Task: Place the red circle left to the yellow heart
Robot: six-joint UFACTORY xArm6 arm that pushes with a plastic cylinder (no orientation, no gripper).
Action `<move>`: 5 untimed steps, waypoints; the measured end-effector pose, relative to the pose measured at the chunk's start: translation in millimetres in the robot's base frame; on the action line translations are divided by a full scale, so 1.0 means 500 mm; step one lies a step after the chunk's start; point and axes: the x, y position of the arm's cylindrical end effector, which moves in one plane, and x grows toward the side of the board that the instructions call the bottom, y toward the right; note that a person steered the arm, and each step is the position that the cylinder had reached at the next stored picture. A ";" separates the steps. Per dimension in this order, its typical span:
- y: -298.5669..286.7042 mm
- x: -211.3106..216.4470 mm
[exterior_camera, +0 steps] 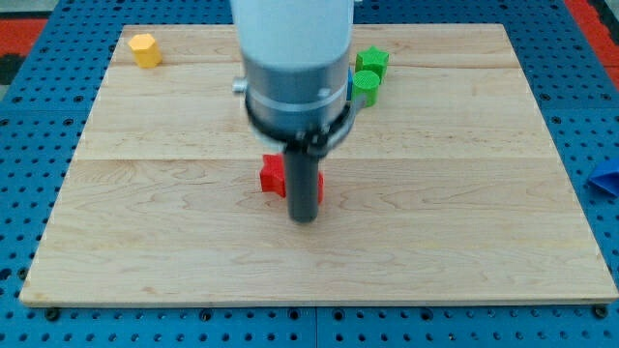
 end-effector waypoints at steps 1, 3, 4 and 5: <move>0.004 -0.117; 0.040 -0.173; 0.000 -0.237; 0.000 -0.224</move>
